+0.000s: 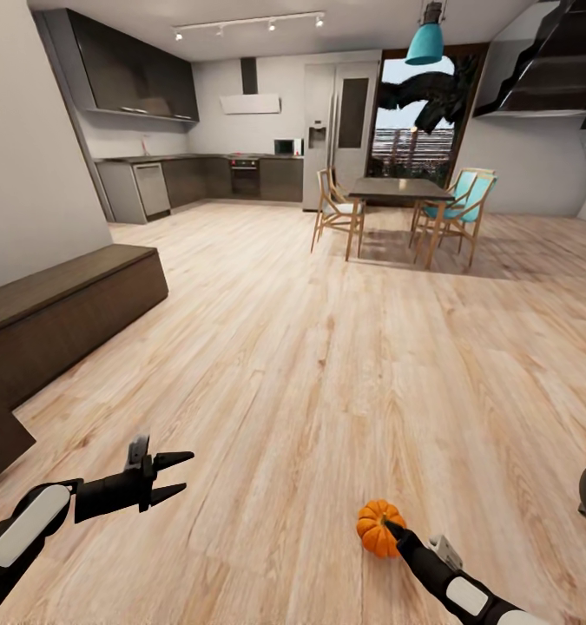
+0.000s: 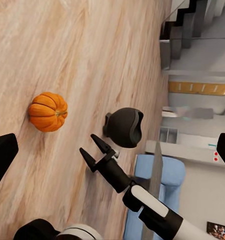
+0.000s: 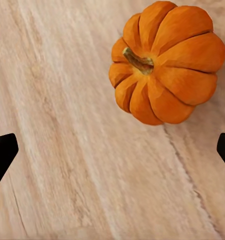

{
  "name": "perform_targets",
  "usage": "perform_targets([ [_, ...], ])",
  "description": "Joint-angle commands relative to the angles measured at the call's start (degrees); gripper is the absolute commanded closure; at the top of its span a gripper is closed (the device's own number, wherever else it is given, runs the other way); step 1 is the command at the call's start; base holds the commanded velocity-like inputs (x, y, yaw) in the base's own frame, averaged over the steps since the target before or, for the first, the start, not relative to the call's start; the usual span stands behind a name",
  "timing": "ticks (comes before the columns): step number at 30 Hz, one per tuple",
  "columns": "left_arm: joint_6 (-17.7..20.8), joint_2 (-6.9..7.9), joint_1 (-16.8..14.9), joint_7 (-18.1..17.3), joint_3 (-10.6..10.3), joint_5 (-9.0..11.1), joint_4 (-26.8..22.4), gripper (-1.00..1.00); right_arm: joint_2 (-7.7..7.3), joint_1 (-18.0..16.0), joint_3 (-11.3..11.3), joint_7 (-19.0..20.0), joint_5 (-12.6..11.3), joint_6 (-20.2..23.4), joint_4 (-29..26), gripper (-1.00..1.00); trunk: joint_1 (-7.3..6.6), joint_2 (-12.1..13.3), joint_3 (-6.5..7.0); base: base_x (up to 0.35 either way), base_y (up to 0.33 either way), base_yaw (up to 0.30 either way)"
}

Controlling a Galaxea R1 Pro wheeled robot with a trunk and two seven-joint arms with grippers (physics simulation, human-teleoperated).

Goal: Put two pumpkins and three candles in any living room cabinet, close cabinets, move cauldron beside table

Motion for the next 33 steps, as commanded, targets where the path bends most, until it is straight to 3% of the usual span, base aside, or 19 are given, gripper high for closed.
perform_targets([
  [1,0.0,0.06,-0.1,-0.4,-0.1,-0.2,0.0,-1.00,-0.02,0.0,0.4,0.2,-0.6,0.1,0.0,-1.00,0.01,0.0,-0.28,0.000,0.000,0.000],
  [25,0.0,-0.03,-0.1,-0.4,-0.1,-0.1,0.0,-1.00,-0.04,0.0,0.4,0.1,-0.7,-0.5,0.0,-1.00,0.63,-0.4,-5.59,0.000,0.000,0.000],
  [33,0.0,0.00,-0.1,-0.4,-0.1,-0.1,0.0,-1.00,-0.04,0.0,0.3,0.1,-0.7,-0.5,0.1,-1.00,0.63,-0.4,-5.59,0.000,0.000,0.000],
])
